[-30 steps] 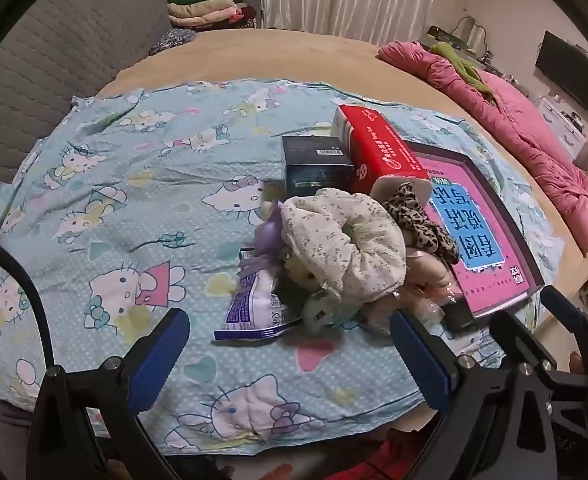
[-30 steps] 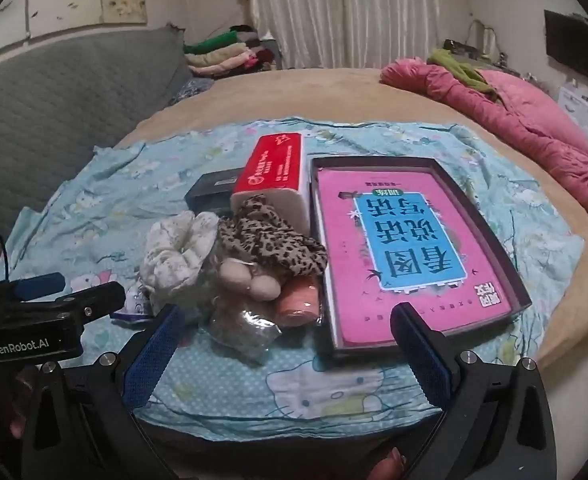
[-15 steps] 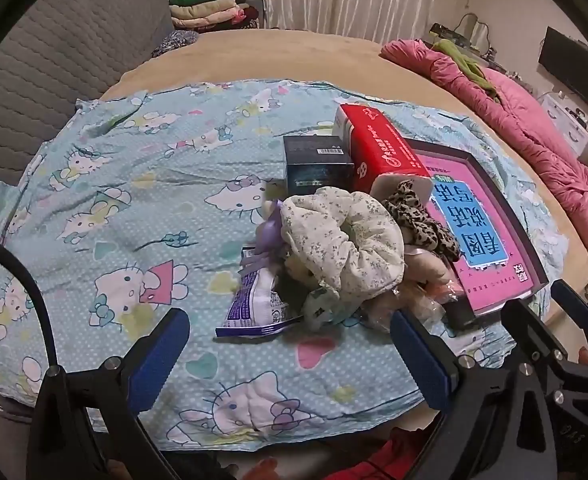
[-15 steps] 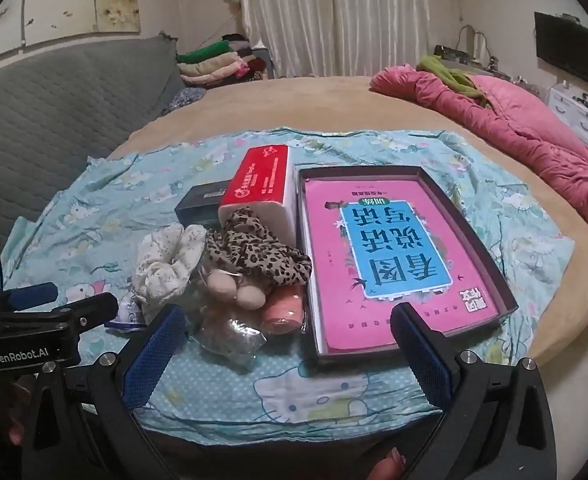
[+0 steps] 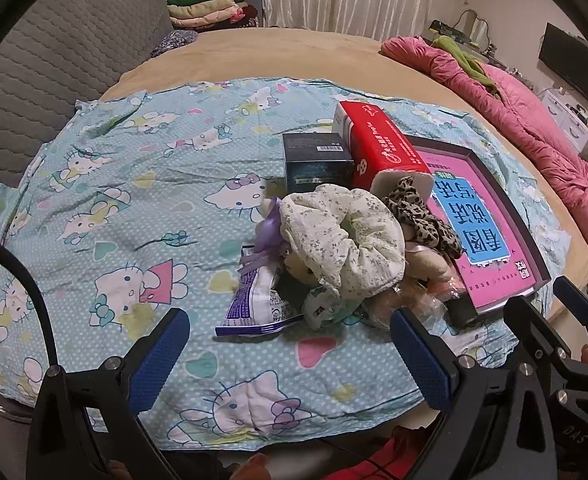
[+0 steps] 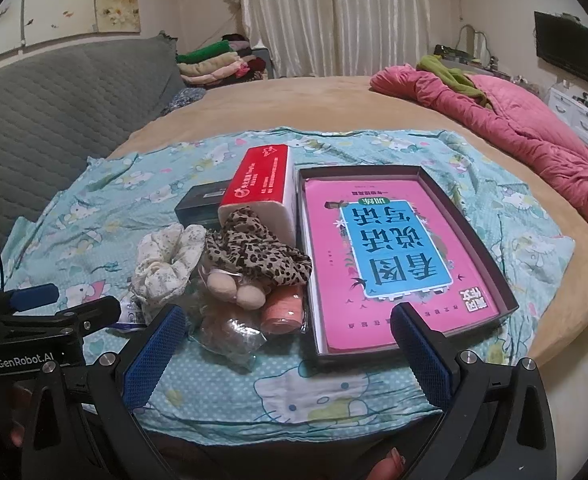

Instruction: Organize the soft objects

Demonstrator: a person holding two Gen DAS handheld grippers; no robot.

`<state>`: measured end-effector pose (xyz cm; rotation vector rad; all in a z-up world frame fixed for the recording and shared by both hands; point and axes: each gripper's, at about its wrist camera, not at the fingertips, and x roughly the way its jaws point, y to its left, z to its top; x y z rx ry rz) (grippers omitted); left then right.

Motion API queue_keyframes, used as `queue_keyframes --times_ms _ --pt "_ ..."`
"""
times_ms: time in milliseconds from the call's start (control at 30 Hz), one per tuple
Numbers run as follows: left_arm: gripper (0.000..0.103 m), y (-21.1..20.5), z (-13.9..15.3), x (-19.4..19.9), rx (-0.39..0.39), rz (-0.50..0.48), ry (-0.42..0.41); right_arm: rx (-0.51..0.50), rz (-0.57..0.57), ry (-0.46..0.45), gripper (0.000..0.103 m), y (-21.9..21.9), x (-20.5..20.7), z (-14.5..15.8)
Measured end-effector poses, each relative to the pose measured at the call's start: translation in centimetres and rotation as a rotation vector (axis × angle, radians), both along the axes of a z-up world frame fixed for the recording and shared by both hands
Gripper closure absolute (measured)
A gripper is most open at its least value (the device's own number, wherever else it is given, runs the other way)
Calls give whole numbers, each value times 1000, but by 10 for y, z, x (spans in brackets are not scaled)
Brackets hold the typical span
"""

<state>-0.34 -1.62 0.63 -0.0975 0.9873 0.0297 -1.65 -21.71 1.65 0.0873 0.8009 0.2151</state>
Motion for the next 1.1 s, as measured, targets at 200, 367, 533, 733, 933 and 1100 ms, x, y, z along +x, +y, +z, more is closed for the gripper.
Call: queue_keyframes --times_ms 200,367,533,733,933,1100 --pt "2 1 -1 1 -1 -3 3 -1 7 -2 0 0 0 0" --pt "2 0 -1 1 2 -3 3 -1 6 0 0 0 0 -1" --pt "2 0 -2 2 3 -8 4 3 3 2 0 0 0 -1" --pt "2 -1 -1 2 2 -11 1 6 1 3 0 -1 0 -1" --pt "2 0 -1 2 0 -8 -1 8 3 3 0 -1 0 -1" --pt "2 0 -2 2 -3 -11 -1 9 4 4 0 -1 0 -2"
